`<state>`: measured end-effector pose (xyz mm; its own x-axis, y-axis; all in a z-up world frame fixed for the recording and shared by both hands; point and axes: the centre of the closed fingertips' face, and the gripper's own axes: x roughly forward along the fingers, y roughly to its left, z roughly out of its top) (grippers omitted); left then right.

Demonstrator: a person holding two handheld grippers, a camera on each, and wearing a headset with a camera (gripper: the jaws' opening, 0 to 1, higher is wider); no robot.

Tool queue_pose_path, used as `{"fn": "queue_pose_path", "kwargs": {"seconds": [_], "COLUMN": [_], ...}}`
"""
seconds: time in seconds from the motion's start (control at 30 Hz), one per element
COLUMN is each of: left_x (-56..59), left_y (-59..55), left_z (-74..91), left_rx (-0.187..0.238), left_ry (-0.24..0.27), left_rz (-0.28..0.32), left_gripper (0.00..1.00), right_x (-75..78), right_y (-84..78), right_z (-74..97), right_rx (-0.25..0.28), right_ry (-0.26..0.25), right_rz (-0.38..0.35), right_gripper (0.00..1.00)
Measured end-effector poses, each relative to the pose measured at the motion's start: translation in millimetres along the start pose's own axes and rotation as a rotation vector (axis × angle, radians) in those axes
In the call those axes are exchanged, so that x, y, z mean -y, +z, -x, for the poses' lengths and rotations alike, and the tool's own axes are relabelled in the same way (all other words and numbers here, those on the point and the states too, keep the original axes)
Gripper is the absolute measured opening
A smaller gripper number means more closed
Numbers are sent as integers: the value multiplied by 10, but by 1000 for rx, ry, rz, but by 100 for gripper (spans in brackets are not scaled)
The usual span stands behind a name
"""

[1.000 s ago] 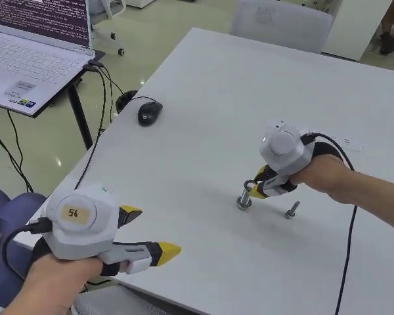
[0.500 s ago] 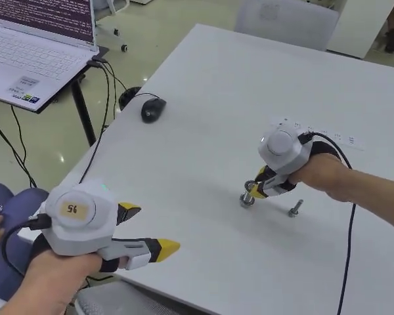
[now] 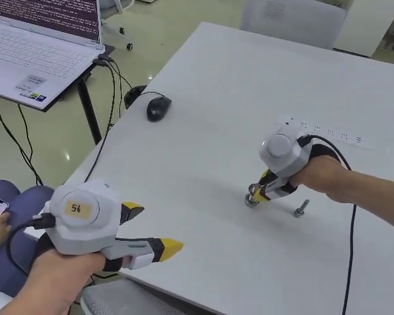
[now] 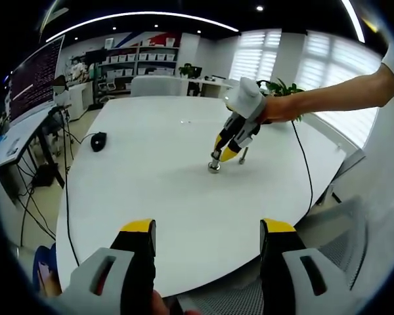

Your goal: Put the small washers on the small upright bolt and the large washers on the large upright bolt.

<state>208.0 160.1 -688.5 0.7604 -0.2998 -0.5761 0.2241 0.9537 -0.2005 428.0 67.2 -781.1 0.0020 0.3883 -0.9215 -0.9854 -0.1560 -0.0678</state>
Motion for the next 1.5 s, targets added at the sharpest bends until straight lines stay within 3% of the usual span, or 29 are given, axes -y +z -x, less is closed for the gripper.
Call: {"fn": "queue_pose_path", "kwargs": {"seconds": [0.53, 0.9, 1.17, 1.23, 1.4, 1.5], "left_x": [-9, -13, -56, -59, -65, -61], "left_y": [-16, 38, 92, 108, 130, 121], "left_z": [-7, -18, -55, -71, -149, -211], "left_rx": [-7, -2, -8, -8, -14, -18], "left_ry": [0, -9, -21, -26, -40, -51], "left_rz": [1, -4, -26, -32, -37, -40], "left_gripper": [64, 64, 64, 64, 63, 63], "right_x": [-16, -44, -121, -126, -265, -382], "right_y": [-89, -166, -243, -247, -351, -429], "right_z": [-245, -230, -192, -170, -143, -143], "right_rx": [-41, -41, 28, 71, 116, 139], "right_ry": [-1, -24, -67, -99, -120, -115], "right_rz": [-34, -63, -190, -257, -314, -397], "right_gripper": [24, 24, 26, 28, 31, 32]}}
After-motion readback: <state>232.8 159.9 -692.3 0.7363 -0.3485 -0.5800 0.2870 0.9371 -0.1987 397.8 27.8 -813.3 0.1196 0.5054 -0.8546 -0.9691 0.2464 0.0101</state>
